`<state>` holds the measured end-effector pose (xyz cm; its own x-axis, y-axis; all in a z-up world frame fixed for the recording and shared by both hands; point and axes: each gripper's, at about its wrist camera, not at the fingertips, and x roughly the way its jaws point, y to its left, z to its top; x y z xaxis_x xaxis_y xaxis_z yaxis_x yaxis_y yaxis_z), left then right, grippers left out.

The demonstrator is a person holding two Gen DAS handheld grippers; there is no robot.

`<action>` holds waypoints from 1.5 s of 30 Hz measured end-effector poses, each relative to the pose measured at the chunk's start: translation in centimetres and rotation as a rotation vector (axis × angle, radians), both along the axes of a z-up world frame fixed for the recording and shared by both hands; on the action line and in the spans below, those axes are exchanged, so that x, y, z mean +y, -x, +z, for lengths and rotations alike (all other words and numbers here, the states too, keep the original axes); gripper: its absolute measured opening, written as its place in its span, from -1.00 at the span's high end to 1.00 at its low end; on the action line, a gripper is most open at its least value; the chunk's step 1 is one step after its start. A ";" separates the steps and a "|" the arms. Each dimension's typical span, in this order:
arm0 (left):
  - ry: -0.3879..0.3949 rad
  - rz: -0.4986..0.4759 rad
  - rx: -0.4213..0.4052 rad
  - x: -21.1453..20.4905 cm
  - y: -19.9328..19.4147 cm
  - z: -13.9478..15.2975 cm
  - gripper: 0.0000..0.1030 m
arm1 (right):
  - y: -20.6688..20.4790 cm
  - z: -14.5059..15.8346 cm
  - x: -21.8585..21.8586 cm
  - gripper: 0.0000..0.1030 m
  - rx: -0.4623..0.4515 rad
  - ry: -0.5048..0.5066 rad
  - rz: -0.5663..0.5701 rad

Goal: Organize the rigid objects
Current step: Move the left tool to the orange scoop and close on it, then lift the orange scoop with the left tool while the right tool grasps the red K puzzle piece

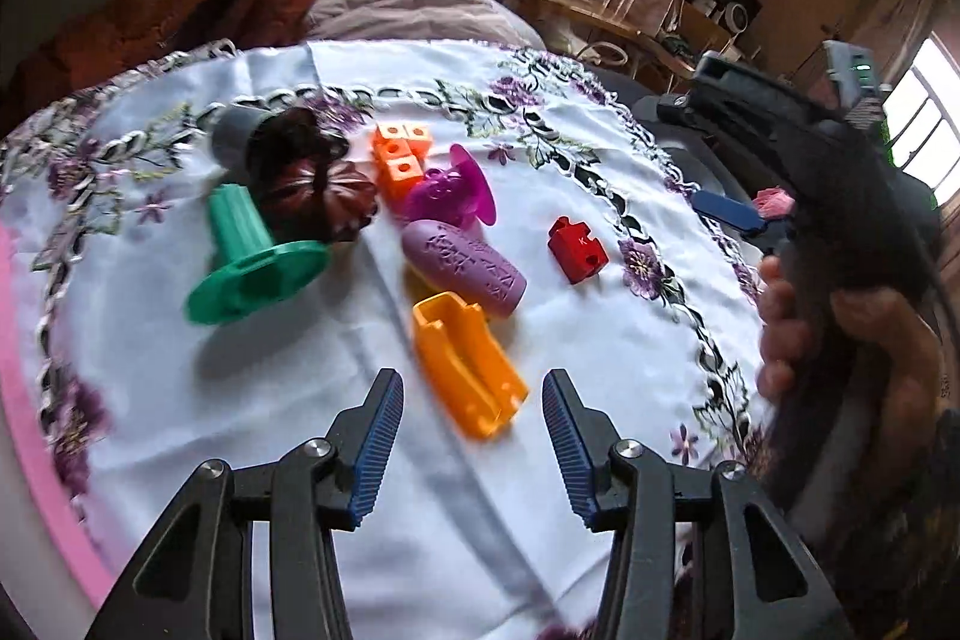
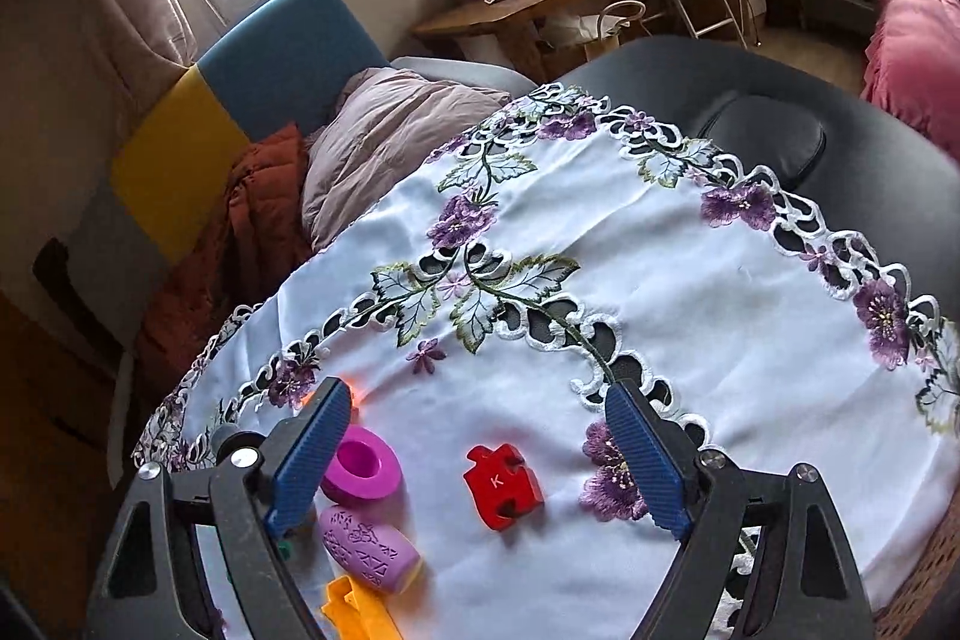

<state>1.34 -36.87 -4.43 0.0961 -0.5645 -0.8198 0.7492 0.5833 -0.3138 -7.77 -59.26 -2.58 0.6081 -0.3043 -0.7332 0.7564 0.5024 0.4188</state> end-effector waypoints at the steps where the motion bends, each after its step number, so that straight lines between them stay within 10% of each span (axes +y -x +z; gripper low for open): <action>1: -0.013 0.007 0.002 -0.7 -0.1 -0.3 0.05 | -0.1 0.0 0.0 -0.69 -0.003 -0.002 0.002; 8: -0.093 0.012 0.017 -4.0 -1.2 -3.0 0.05 | 0.0 -0.2 -0.3 -0.70 -0.015 -0.024 -0.005; 12: -0.107 -0.018 -0.031 -3.9 -1.1 -4.1 0.49 | -0.3 -0.5 -0.4 -0.70 0.003 -0.028 0.003; 29: -0.025 0.011 -0.108 4.9 1.8 -4.2 0.49 | -3.7 -4.4 0.7 -0.20 0.221 -0.112 0.166; 45: 0.040 0.042 -0.090 6.0 1.7 -4.5 0.48 | -5.9 -6.6 1.8 -0.20 0.416 -0.050 0.239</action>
<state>-0.36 -30.82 -8.95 0.1925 -0.5905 -0.7837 0.7503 0.6033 -0.2704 -1.83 -57.45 -9.22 0.3089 -0.1500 -0.9392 0.7309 0.6693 0.1335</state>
